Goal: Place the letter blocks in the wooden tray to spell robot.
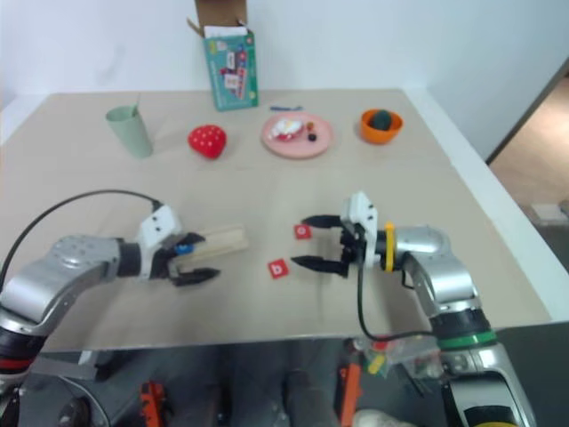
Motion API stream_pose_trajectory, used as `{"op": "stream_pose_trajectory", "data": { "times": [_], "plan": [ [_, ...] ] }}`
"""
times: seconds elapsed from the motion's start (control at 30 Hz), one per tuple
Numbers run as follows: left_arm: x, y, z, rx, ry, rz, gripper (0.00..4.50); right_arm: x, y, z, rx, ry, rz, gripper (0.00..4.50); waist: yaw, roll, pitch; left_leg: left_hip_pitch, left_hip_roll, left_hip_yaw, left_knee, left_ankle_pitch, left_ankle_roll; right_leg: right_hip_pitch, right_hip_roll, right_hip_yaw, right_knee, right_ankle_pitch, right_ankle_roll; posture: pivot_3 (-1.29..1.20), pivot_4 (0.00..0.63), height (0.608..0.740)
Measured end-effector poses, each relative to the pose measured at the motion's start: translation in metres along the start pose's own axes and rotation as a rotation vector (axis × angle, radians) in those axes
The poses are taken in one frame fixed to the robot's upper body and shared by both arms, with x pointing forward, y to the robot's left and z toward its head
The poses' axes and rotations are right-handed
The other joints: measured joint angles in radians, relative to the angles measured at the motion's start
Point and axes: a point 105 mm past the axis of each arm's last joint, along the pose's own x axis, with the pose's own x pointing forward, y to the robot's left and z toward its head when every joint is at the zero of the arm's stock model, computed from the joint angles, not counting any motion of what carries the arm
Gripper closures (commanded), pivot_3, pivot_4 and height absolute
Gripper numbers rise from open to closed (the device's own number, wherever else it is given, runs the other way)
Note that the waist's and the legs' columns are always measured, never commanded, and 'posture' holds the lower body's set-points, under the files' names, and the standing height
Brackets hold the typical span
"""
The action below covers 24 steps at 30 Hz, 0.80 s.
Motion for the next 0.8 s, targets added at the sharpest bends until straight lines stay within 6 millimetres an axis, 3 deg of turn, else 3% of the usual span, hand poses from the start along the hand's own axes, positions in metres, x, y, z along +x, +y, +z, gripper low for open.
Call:
{"op": "stream_pose_trajectory", "data": {
  "times": [0.43, 0.53, 0.8],
  "plan": [
    [0.012, 0.013, -0.007, 0.077, 0.069, -0.051, 0.0, 0.007, 0.0, -0.004, -0.008, -0.004, -0.004, 0.03, 0.001, 0.0, 0.0, 0.0, 0.0, -0.001, 0.001, 0.0, 0.0, 0.0, 0.0, -0.001, 0.002, 0.001, -0.001, 0.0, 0.15, 0.74],
    [0.016, 0.016, -0.005, 0.089, 0.079, -0.057, 0.81, 0.007, 0.0, -0.004, -0.013, -0.003, -0.012, 0.0, 0.002, 0.0, 0.0, 0.001, 0.0, -0.001, 0.002, 0.0, 0.0, 0.001, 0.0, -0.001, 0.002, 0.001, -0.001, 0.0, 0.15, 0.74],
    [0.02, 0.021, -0.002, 0.084, 0.096, -0.058, 3.6, 0.007, 0.0, -0.004, -0.016, -0.002, -0.017, 0.0, 0.003, 0.0, 0.0, 0.001, 0.0, -0.001, 0.003, 0.0, 0.0, 0.002, 0.0, -0.001, 0.002, 0.001, 0.0, 0.0, 0.15, 0.74]
  ]
}}
